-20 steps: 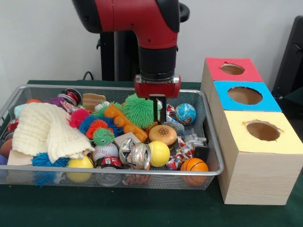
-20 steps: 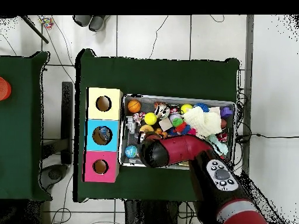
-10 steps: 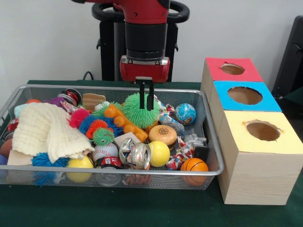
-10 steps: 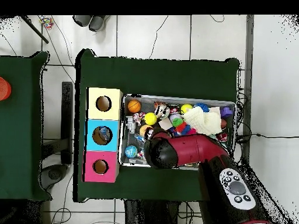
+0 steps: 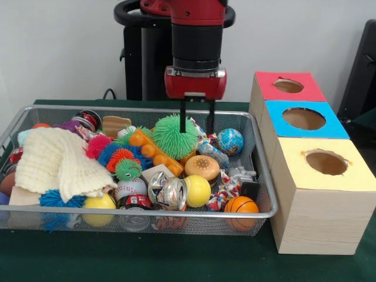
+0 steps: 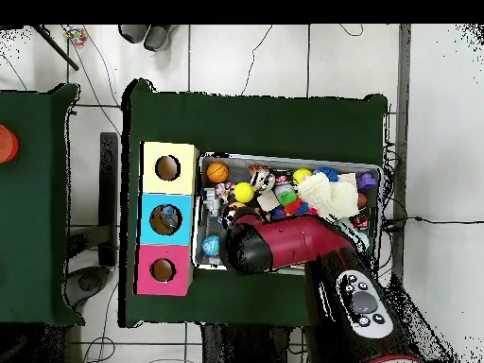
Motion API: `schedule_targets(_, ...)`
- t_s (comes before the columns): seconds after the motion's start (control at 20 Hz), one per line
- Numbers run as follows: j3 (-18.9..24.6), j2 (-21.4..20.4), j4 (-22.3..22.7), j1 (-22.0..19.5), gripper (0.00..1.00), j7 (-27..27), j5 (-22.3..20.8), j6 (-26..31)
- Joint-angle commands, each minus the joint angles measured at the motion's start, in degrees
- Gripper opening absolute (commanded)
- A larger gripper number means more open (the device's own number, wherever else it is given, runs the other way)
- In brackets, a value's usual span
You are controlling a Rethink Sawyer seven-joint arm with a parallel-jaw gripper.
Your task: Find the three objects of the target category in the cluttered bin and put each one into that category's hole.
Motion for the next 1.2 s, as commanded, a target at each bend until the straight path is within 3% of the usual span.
schedule_targets(0.05,-1.40,2.90,0.03,1.44,1.00,2.23,-2.36,-0.65)
schedule_targets(0.85,0.68,8.53,-1.92,-1.70,1.00,-1.47,-4.28,-3.32)
schedule_targets(1.2,-2.17,10.11,-3.67,0.41,1.00,0.36,-6.02,-4.65)
